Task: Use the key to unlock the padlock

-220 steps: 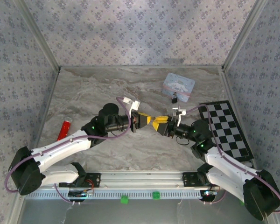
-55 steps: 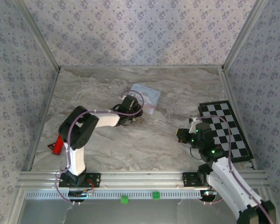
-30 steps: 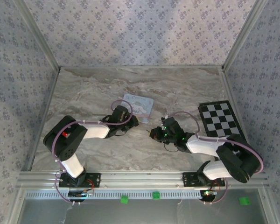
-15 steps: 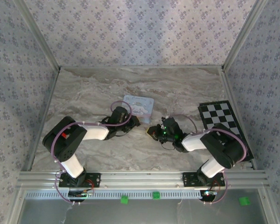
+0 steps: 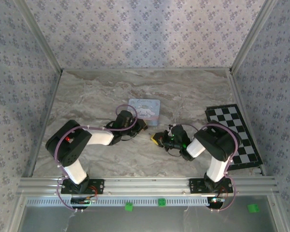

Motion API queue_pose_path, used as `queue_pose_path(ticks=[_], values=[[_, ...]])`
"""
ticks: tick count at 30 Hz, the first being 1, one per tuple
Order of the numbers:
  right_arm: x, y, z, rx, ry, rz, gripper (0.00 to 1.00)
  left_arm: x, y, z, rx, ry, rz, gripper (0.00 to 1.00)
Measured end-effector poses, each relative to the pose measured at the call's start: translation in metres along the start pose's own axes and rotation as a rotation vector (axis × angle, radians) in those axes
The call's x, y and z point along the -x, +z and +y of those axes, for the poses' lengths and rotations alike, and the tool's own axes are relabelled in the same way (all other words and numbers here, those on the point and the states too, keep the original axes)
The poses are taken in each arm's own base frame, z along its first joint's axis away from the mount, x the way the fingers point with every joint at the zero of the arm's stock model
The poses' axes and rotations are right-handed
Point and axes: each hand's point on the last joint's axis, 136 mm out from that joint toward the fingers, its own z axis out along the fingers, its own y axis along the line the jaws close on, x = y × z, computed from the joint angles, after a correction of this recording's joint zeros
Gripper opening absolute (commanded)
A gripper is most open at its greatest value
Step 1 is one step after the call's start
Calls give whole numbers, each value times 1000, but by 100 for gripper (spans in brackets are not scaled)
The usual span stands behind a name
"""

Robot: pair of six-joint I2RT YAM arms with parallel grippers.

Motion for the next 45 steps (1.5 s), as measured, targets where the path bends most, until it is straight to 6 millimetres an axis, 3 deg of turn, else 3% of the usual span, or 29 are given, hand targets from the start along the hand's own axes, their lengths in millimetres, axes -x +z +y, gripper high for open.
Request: queue_pose_path(ticks=[9,21,30,45], values=[[4,0,11,102,27,-3,0,0,2,-2,-8,2,2,0],[4,-10,10,111,34,1,0,0,2,-3,-10,-5,3,0],[3,-17,37,188,7,2,0,-1,3,-5,-16,-18,5,0],[3,-15,32,175,25,2,0,-3,5,-10,-40,-35,17,0]])
